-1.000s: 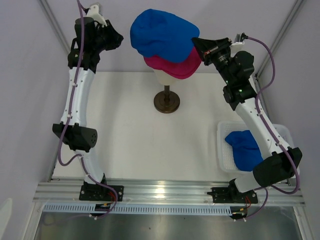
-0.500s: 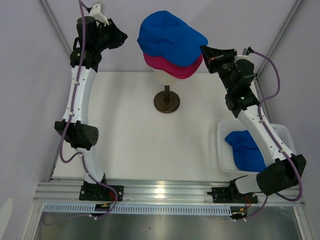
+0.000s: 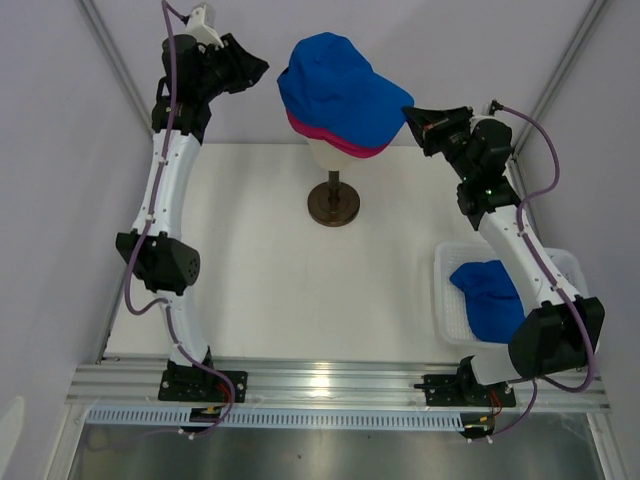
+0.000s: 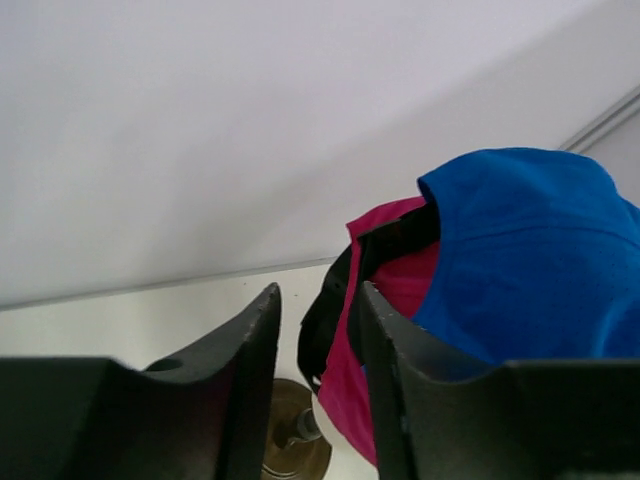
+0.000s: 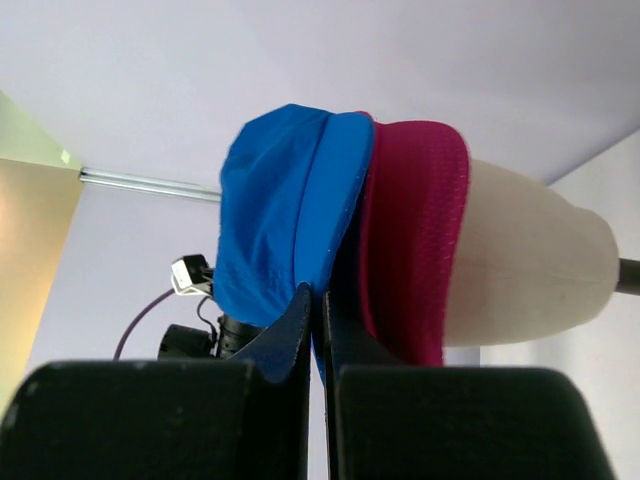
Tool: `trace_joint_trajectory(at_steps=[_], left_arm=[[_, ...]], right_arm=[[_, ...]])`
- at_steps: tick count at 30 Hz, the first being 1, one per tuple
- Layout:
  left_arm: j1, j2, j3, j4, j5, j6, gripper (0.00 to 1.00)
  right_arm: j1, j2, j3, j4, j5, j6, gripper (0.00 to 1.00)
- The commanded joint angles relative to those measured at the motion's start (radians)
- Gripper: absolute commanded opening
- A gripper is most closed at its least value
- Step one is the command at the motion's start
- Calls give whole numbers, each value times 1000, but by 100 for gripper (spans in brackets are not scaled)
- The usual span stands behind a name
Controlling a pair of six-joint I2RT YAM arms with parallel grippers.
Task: Stack the hats
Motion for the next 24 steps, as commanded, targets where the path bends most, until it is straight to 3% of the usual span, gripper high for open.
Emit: trace_joint_trajectory(at_steps=[1, 2, 5, 18, 21, 22, 24], left_arm=[[-3, 34, 36, 103, 82, -64, 43], [-5, 38, 40, 103, 89, -60, 50], [-9, 51, 37, 98, 103, -51, 53], [-66, 80, 52, 46, 128, 60, 45], [-98, 92, 68, 0, 38, 118, 36], [-106, 95, 66, -9, -8, 124, 25], [-107, 110, 62, -28, -42, 124, 19]], right_arm=[[-26, 52, 40, -33, -97, -45, 0], [-29, 61, 48, -35, -115, -47, 0], [-37, 92, 81, -42, -132, -59, 0], [-43, 134, 100, -47, -155, -70, 0], [-41, 138, 98, -44, -152, -70, 0], [-43, 138, 100, -42, -152, -73, 0], [-43, 138, 101, -39, -158, -76, 0]])
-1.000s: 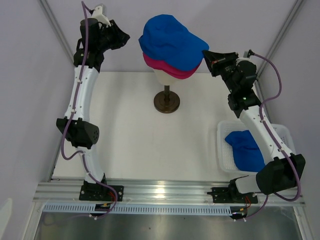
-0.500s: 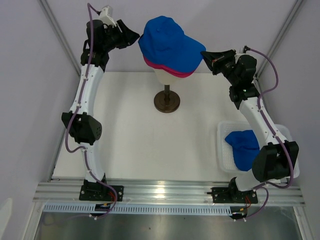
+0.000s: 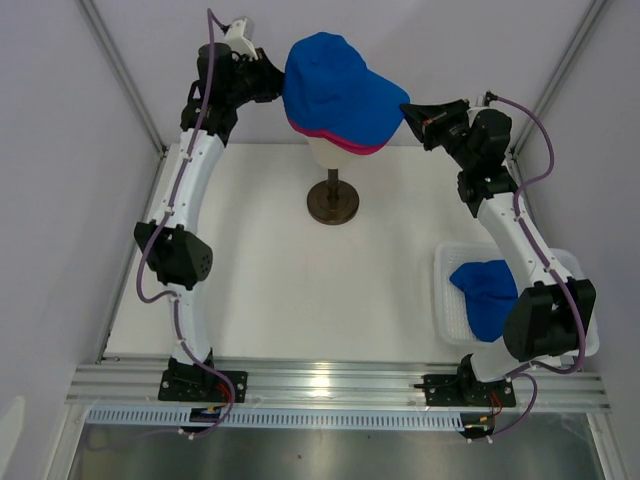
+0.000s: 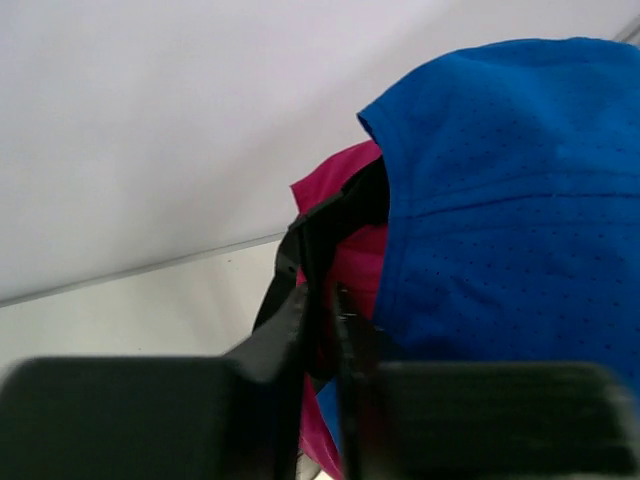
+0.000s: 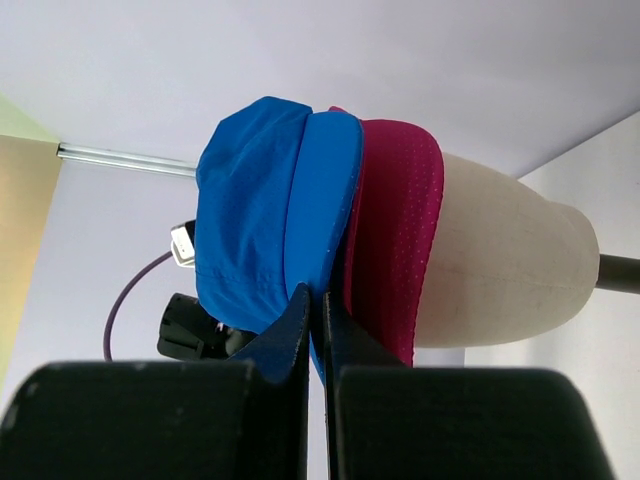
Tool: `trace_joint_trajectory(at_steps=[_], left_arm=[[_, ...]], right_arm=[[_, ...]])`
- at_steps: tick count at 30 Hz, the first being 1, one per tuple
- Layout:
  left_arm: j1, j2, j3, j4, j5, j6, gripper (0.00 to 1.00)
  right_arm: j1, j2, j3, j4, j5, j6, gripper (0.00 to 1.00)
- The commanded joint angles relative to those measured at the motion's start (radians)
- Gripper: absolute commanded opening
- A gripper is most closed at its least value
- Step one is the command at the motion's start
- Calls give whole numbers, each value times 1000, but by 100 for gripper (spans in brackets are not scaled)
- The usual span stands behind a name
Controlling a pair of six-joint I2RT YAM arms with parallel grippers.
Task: Stack the hats
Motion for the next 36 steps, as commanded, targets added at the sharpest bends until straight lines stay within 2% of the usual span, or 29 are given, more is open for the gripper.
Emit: trace_joint_trajectory(at_steps=[1, 3, 13, 20, 28, 31, 36], left_arm=[[-20, 26, 45, -50, -116, 47, 10], [-20, 41, 42, -76, -149, 42, 1], [-19, 37, -13, -190, -138, 109, 1], [-19, -46, -105, -194, -167, 163, 1], [-17, -95, -108, -288, -241, 289, 1], [-5, -123, -108, -335, -267, 338, 1], [37, -122, -71, -340, -198, 309, 1]], right_arm=[[0, 28, 30, -46, -11, -70, 0], [-3, 24, 31, -57, -8, -90, 0], [-4, -4, -35, -175, 84, -264, 0], [-4, 22, -18, -227, 51, -346, 0], [-15, 50, 124, -298, 51, -479, 0], [-33, 68, 146, -295, 28, -479, 0], [-43, 116, 197, -287, -9, -466, 0]])
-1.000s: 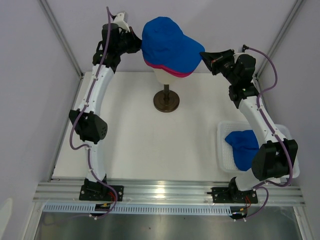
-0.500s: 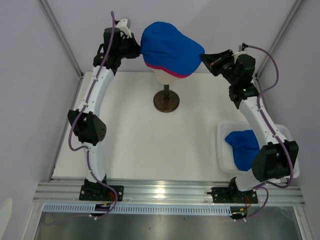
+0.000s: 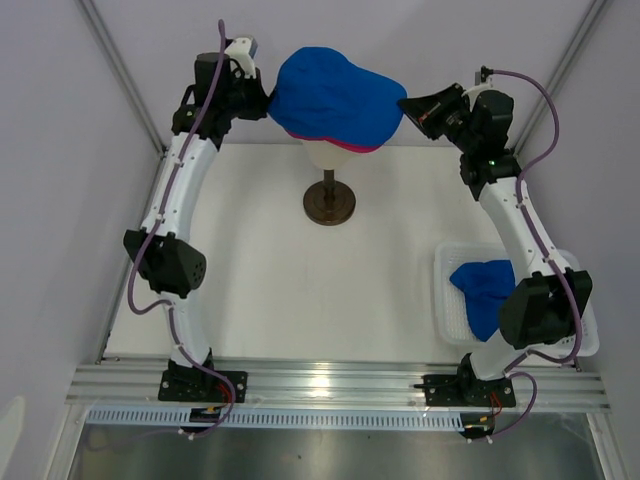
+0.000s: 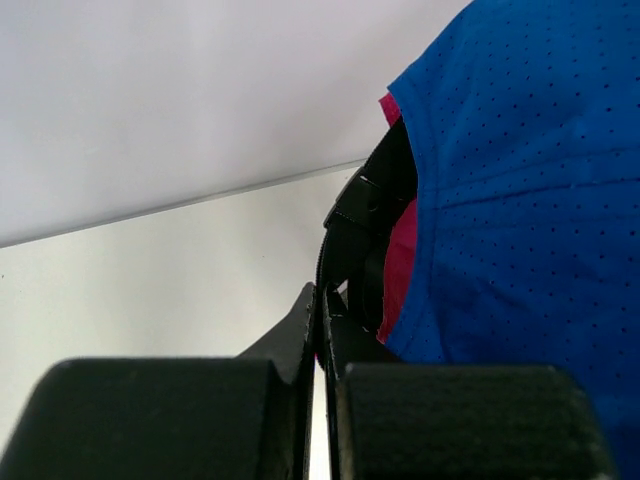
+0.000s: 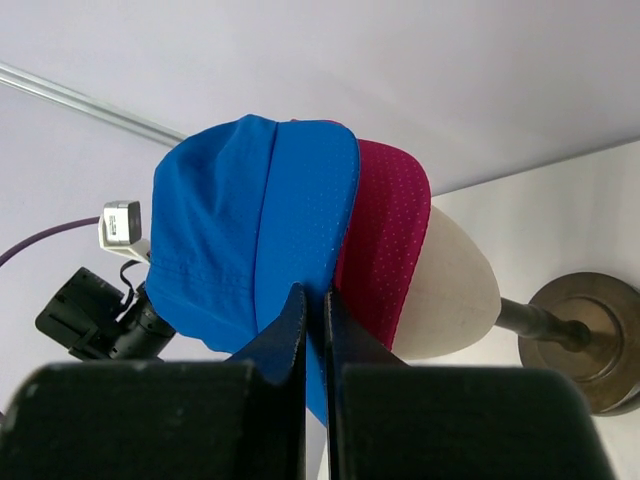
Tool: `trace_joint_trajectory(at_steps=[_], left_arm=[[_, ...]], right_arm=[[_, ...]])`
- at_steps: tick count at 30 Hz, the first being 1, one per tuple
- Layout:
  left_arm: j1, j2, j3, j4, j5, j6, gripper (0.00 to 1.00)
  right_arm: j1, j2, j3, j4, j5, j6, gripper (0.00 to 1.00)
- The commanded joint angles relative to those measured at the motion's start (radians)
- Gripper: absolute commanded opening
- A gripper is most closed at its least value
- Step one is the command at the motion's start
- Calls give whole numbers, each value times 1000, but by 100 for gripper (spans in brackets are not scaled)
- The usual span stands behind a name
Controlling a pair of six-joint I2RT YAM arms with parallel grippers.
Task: Stack the hats
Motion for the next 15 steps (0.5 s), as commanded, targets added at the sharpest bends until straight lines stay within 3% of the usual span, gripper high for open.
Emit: trace_joint_trajectory(at_steps=[1, 8, 12, 15], left_arm=[[42, -22, 29, -122, 4, 25, 1], [38, 50, 41, -158, 10, 1, 1], [38, -22, -51, -90, -16, 2, 7], [38, -62, -57, -73, -34, 13, 14]], right_arm=[[-29, 70, 37, -123, 22, -103, 0], [-37, 96, 50, -168, 19, -124, 0], [-60, 78, 72, -208, 18, -180, 33], [-84, 61, 106, -240, -7, -235, 41]])
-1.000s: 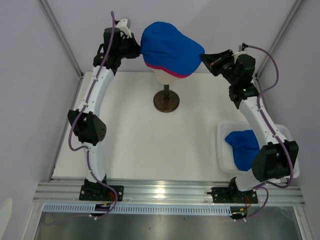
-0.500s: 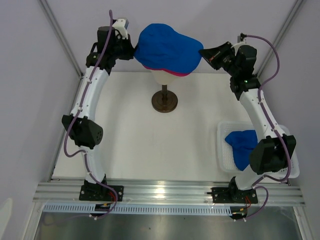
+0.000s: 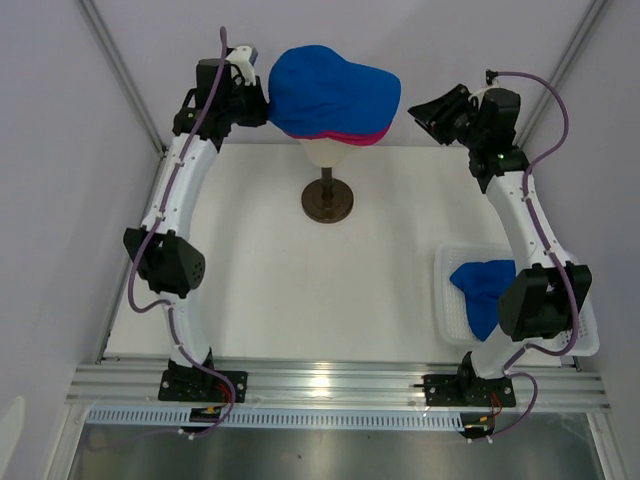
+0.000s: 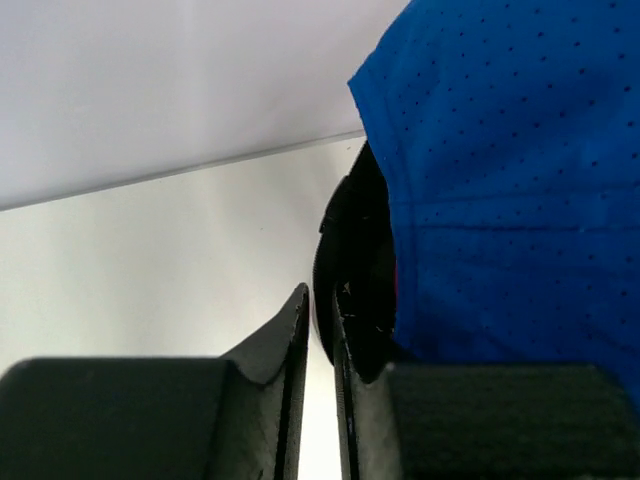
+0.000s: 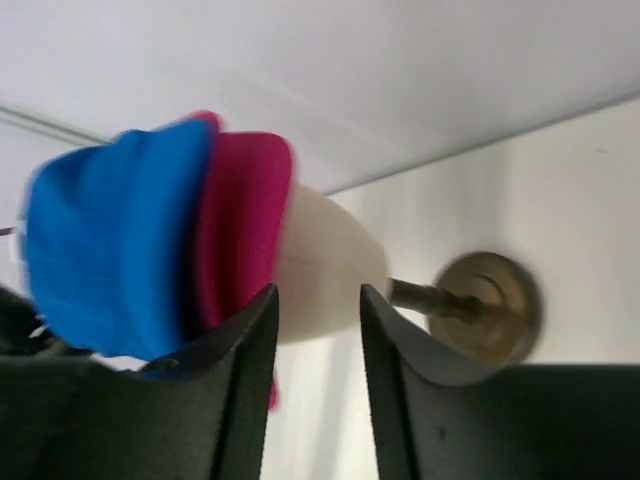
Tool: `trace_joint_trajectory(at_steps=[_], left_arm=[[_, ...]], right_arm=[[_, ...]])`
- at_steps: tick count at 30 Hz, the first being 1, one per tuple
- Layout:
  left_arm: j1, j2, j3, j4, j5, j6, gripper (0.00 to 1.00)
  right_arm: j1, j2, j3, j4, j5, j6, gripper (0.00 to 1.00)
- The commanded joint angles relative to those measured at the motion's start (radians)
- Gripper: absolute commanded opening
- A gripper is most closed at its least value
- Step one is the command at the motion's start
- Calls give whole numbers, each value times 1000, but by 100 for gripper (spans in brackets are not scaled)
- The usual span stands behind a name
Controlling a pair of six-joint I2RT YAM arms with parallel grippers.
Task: Stack the hats
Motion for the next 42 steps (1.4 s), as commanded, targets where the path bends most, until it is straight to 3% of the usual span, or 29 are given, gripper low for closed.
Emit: trace_joint_trajectory(at_steps=[1, 2, 5, 6, 8, 12, 17, 18, 24, 29, 34, 42], left_arm=[[19, -76, -27, -53, -83, 26, 18], [19, -85, -27, -53, -100, 29, 21], [22, -131, -27, -53, -144, 33, 47], [22, -145, -27, -51, -155, 33, 61], [25, -194, -39, -47, -211, 33, 80], [45, -303, -96, -16, -301, 21, 96], [69, -514, -261, 54, -353, 4, 99], [69, -551, -354, 70, -359, -3, 99], [66, -797, -631, 194, -243, -100, 99], [19, -949, -903, 312, -212, -178, 100], [5, -984, -964, 237, -223, -165, 99], [5, -1041, -1034, 176, -146, -146, 99]], right_arm=[[-43, -4, 70, -136, -1, -157, 43], [-51, -9, 88, -153, -4, -178, 44], [-86, -40, 139, -230, -18, -248, 51], [-98, -69, 142, -259, -33, -262, 55], [-149, -112, 121, -303, -29, -309, 59], [-209, -248, 21, -384, 98, -394, 80], [-337, -435, -177, -540, 281, -379, 98], [-364, -461, -262, -564, 354, -350, 100], [-605, -685, -603, -622, 277, -248, 100], [-608, -773, -839, -557, 232, -185, 99], [-590, -713, -967, -517, 214, -155, 91], [-551, -755, -1021, -533, 373, -155, 92]])
